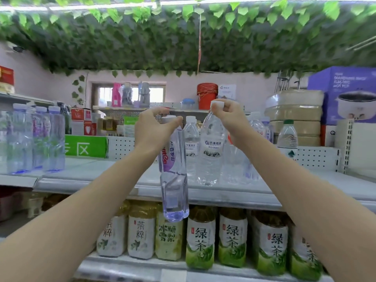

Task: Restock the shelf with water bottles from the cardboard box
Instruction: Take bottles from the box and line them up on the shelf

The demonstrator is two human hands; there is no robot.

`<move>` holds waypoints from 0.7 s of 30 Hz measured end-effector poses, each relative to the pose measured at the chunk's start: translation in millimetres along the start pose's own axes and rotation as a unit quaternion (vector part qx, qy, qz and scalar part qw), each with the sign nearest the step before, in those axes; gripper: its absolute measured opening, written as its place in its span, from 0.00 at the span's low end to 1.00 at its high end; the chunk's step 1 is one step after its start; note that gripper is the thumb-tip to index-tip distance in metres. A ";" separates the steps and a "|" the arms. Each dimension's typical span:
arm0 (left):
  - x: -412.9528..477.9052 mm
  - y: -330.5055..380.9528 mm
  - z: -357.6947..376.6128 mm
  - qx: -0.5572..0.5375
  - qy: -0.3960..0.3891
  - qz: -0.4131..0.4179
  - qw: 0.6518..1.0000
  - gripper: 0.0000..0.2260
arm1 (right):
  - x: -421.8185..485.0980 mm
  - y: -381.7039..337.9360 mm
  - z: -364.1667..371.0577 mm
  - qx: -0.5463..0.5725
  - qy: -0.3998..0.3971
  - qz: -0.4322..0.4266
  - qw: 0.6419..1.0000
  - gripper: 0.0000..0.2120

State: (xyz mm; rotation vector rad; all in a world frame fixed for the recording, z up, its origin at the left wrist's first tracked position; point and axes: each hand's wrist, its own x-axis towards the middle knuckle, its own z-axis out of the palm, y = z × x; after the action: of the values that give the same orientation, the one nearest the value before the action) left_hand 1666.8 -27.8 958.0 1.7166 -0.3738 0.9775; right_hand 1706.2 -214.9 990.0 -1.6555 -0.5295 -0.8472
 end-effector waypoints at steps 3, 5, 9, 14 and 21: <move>6.0 -6.7 -1.4 -0.014 -0.012 0.002 1.000 0.20 | 7.6 4.2 6.5 -0.011 -0.007 -0.007 1.000 0.05; 10.3 -12.3 -1.6 -0.023 -0.010 -0.008 1.000 0.21 | 12.4 10.0 9.3 -0.020 -0.005 -0.007 1.000 0.05; 18.8 -19.9 -0.4 -0.037 -0.001 -0.027 0.999 0.21 | 23.8 23.9 10.8 -0.033 -0.015 -0.002 0.999 0.06; 28.0 -22.9 4.3 -0.035 0.001 -0.031 0.999 0.19 | 36.5 41.2 5.6 -0.055 -0.021 0.006 0.998 0.10; 32.2 -27.3 13.4 -0.039 -0.004 -0.039 0.998 0.20 | 43.9 63.2 1.3 -0.069 -0.033 0.037 0.996 0.09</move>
State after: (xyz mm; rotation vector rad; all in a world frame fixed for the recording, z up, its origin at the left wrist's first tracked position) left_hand 1710.4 -22.7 963.8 1.6536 -0.3439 0.8886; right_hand 1780.5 -233.7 983.1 -1.8228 -0.4609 -0.7903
